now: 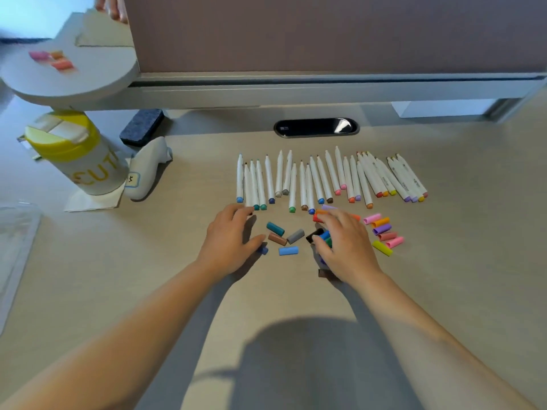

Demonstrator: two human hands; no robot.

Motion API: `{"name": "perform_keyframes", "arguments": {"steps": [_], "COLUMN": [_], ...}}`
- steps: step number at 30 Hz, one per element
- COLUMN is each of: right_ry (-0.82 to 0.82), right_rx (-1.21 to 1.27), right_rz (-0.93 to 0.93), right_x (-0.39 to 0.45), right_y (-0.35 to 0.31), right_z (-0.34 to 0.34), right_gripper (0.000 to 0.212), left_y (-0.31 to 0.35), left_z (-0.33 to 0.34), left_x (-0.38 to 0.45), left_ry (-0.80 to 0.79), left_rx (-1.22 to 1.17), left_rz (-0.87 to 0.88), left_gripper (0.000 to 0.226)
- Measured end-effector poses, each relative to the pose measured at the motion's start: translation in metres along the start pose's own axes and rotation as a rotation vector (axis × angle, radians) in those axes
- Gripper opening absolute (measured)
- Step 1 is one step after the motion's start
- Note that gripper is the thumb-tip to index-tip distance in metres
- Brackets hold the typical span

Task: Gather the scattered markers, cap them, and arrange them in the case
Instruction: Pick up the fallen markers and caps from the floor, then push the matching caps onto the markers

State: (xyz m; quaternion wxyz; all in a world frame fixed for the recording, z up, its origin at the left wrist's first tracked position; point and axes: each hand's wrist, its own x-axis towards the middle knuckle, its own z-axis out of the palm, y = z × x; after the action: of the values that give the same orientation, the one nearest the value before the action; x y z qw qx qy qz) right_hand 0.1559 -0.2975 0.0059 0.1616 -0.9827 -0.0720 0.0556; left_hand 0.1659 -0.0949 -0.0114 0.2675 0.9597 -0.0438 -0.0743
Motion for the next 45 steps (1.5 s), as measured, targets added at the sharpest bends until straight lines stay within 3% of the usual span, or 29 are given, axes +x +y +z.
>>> {"name": "perform_keyframes", "arguments": {"steps": [6,14,21,25,29,33,37,41,45], "right_ry": [-0.048,-0.125,-0.129,-0.212,-0.223,-0.269,-0.209,-0.271,-0.248], "right_rx": [0.032,0.069,0.138,0.176,0.141,0.007,-0.029,0.153,0.371], "right_rz": [-0.101,-0.257,-0.377,-0.480,-0.542,-0.618,-0.641,-0.569,-0.502], "right_x": [0.051,0.093,0.088,0.063,0.046,0.040,0.040,0.045,0.050], "right_y": [0.000,0.018,0.029,0.019,0.010,0.003,-0.001,-0.010,-0.020], "right_z": [-0.005,-0.005,0.002,0.005,0.015,0.018,0.024,0.018,0.010], "right_gripper": [0.034,0.034,0.026,0.039,0.030,0.019,0.020,0.021,0.029], "left_y": [-0.010,-0.001,-0.002,-0.008,-0.013,-0.017,-0.017,-0.011,-0.008], "left_z": [-0.012,-0.008,-0.008,-0.011,-0.012,-0.012,-0.016,-0.025,-0.027], "left_x": [0.045,0.095,0.093,0.067,0.031,0.002,-0.019,-0.038,-0.044], "left_ry": [0.134,0.157,0.184,0.192,0.240,0.267,0.240,0.136,0.055], "left_rx": [-0.101,0.055,0.055,0.012,-0.033,-0.241,-0.628,-0.985,-1.063], "left_rz": [-0.281,-0.546,-0.641,-0.647,-0.651,-0.646,-0.645,-0.639,-0.600], "left_gripper": [0.045,0.026,0.019,0.017,0.013,0.009,0.016,0.013,0.014]}}
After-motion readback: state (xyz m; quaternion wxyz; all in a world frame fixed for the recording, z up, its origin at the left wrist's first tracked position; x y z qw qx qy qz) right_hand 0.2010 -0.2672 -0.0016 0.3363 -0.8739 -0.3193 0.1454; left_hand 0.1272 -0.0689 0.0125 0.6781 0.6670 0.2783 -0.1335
